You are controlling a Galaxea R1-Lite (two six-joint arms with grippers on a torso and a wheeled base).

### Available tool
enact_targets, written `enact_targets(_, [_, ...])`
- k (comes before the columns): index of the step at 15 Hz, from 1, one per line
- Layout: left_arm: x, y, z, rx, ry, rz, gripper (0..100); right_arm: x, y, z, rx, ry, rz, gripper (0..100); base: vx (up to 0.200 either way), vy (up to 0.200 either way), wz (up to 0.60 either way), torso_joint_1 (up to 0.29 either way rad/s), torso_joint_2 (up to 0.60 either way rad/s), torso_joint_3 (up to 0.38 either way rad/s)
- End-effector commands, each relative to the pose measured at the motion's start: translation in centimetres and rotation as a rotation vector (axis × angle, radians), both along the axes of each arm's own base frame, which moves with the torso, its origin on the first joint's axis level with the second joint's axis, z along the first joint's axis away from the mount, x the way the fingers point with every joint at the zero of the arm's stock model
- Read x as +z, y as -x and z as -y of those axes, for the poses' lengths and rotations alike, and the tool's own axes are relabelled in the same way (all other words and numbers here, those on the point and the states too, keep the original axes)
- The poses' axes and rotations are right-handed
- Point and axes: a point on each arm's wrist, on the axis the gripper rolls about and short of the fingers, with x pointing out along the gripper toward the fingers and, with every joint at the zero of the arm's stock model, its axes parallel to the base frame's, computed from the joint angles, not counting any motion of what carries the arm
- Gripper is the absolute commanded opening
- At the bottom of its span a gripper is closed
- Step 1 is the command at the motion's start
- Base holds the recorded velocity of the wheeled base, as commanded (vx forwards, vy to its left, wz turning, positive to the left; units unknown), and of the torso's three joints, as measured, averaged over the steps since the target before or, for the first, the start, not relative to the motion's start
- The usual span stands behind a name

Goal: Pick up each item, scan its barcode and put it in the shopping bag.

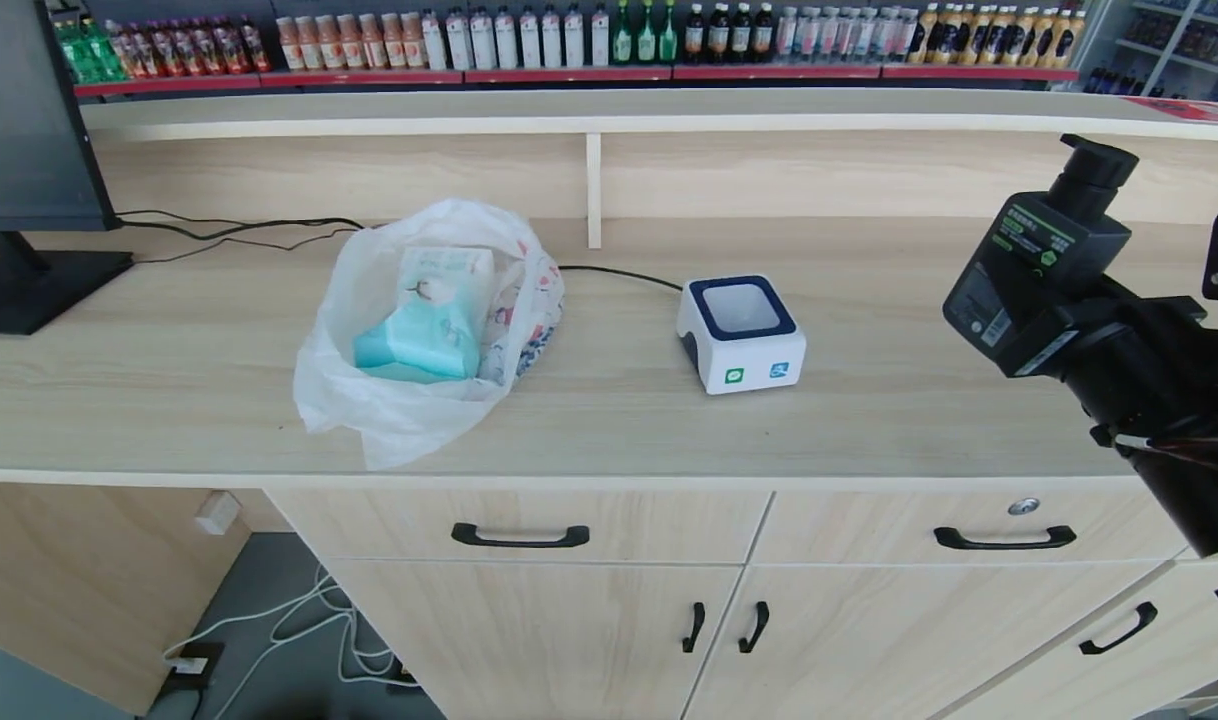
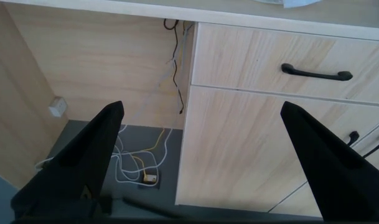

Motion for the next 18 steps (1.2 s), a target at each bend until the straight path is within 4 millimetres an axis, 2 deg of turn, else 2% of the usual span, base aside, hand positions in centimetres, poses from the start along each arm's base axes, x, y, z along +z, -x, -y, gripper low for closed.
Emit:
enact_targets(1, [0.0,0.0,0.0,0.001,0.001,0.001,100,0.1,-0.4,0.2,-0.016,0.024,0.01,0,0.2,0.0,0.0,0.002,0.0,0.007])
enact_targets(3, [0.0,0.0,0.0,0.001,0.001,0.002,100,0.9,-1.4,-0.4,0.022,0.102,0.063,0,0.2,0.0,0.0,-0.012,0.0,0.007])
enact_targets(6, [0.0,0.0,0.0,0.001,0.001,0.002,100,1.7,-2.5,-0.9,0.058,0.163,0.117,0,0.0,0.0,0.0,0.0,0.0,0.0])
enact_targets(9, [0.0,0.0,0.0,-0.001,-0.005,0.001,100,1.3,-2.9,-3.3,0.134,0.246,0.141,0,0.0,0.0,0.0,0.0,0.0,0.0])
enact_targets(10, [0.0,0.0,0.0,-0.001,-0.004,0.001,100,1.2,-3.0,-5.2,0.178,0.274,0.162,0,0.0,0.0,0.0,0.0,0.0,0.0])
enact_targets(11, [0.0,0.0,0.0,-0.001,-0.004,0.001,100,1.3,-3.1,-5.9,0.193,0.281,0.173,0,0.0,0.0,0.0,0.0,0.0,0.0])
enact_targets(13, [0.0,0.0,0.0,0.001,-0.004,0.001,100,1.1,-3.5,-8.7,0.243,0.313,0.207,0,0.0,0.0,0.0,0.0,0.0,0.0])
enact_targets(15, [0.0,0.0,0.0,-0.001,-0.004,0.001,100,1.1,-3.7,-9.9,0.305,0.386,0.263,0,0.0,0.0,0.0,0.0,0.0,0.0])
enact_targets(18, [0.0,0.0,0.0,0.001,-0.004,0.001,100,0.4,-4.2,-10.1,0.349,0.489,0.311,0,0.0,0.0,0.0,0.0,0.0,0.0])
